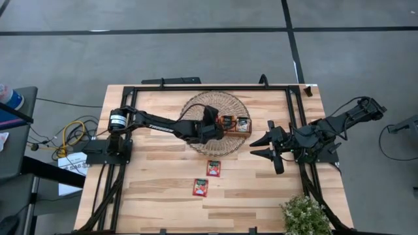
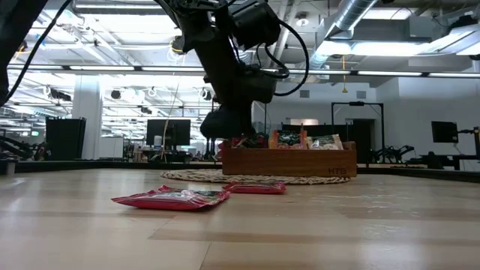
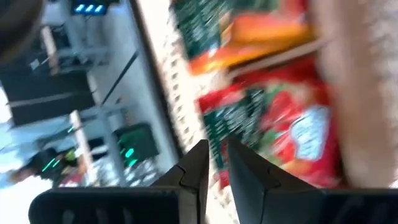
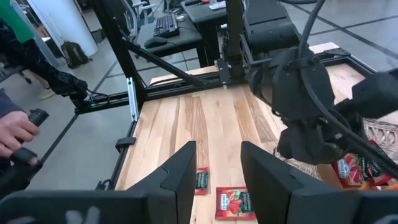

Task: Pick & Place Tea
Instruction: Put the left red tea bag into the left slot of the wooden organizer

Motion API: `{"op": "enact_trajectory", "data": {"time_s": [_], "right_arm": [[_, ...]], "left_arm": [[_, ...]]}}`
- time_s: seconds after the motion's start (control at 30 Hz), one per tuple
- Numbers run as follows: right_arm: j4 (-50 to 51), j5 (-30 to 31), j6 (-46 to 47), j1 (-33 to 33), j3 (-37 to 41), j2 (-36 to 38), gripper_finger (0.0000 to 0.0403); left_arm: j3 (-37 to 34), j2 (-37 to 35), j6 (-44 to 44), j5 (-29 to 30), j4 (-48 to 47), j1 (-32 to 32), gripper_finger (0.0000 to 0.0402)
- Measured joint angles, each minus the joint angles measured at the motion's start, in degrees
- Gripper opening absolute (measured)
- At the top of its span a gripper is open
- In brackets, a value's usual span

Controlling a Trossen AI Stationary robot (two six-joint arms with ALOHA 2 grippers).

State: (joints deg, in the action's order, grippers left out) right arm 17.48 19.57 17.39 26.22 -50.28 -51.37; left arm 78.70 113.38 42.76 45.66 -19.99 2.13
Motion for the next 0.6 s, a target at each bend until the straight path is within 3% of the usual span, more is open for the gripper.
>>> {"op": "enact_trajectory", "data": {"time_s": [0.17, 0.27, 0.33, 0.43, 0.53, 0.6], "right_arm": [[0.16, -0.02, 0.13, 0.0, 0.0, 0.0, 0.0118], [0.89, -0.13, 0.9, 0.0, 0.0, 0.0, 0.0118], [1.6, -0.17, 2.7, 0.0, 0.0, 0.0, 0.0118], [2.41, -0.15, 3.56, -0.06, 0.0, -0.02, 0.0118], [2.4, -0.12, 3.58, -0.48, 0.0, 0.0, 0.0118], [2.4, -0.11, 3.58, -1.14, 0.0, -0.03, 0.0118]], "left_arm": [[0.0, -1.97, -1.65, 7.96, -3.49, -0.55, 0.005], [0.04, -5.81, -12.34, 7.42, -11.75, -1.64, 0.005], [0.07, -9.16, -23.76, 3.7, -20.37, -2.37, 0.005], [0.05, -15.24, -42.36, -7.13, -32.49, -2.96, 0.005], [0.07, -20.91, -58.56, -18.51, -38.86, -2.93, 0.005], [0.07, -23.89, -67.72, -23.12, -40.6, -2.93, 0.005]]}}
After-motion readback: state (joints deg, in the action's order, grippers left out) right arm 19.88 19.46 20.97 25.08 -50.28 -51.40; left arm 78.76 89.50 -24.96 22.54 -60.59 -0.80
